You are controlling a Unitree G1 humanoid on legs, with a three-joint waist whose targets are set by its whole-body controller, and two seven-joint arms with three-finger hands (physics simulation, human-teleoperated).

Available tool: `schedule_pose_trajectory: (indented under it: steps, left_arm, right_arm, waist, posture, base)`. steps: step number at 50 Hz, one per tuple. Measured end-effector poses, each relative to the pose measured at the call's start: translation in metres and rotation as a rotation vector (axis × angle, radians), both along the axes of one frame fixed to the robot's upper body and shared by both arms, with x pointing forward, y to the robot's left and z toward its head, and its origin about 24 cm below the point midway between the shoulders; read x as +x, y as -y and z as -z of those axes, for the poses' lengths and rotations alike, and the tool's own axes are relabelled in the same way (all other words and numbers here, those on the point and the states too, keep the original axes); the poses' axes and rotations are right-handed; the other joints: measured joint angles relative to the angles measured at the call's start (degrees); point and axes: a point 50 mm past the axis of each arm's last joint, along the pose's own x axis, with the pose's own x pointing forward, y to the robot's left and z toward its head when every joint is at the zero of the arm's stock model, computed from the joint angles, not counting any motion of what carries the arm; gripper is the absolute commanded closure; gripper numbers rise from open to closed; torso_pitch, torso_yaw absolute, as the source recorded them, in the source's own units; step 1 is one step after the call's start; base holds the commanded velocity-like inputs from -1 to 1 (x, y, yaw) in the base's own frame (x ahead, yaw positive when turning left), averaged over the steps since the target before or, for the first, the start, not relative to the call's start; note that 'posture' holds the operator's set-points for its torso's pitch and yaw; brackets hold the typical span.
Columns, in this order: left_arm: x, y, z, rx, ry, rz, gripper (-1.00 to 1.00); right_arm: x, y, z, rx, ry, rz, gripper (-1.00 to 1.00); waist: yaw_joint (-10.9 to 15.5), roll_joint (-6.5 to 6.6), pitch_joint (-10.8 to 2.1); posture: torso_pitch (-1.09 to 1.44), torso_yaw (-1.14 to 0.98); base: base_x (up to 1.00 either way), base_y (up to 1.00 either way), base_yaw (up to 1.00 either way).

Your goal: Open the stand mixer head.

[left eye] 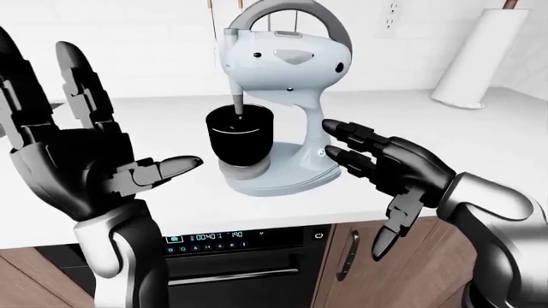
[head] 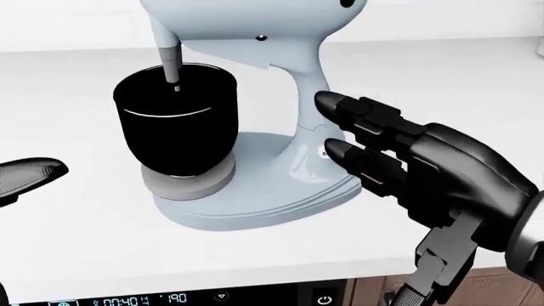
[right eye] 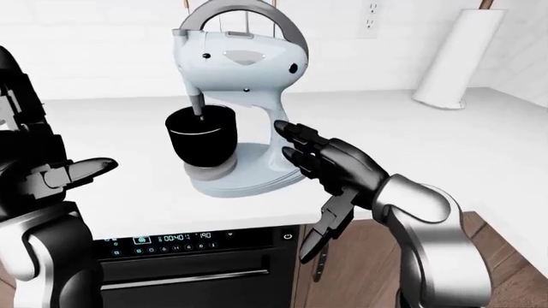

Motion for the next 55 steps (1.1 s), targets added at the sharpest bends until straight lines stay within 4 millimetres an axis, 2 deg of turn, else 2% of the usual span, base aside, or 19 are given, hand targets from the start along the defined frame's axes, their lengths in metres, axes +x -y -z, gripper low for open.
schedule_pose_trajectory:
  steps: [29,55]
  left_arm:
    - [-0.002,-0.001,0.000,0.001,0.003,-0.002,-1.00]
    - [0.000,-0.001,-0.001,0.005,0.003,-0.003,-1.00]
  right_arm:
    - [0.000,0.000,0.004,-0.006,-0.011,-0.001,-1.00]
    - [0.011,0.000,0.014,0.002,-0.032,0.005,-1.00]
  waist:
    - [0.0,0.02,-0.10]
    - [0.0,0.16,-0.16]
  posture:
    - [-0.24,0.00]
    - [-0.24,0.00]
  base:
    - [0.00,0.00,0.00]
    - [0.00,0.00,0.00]
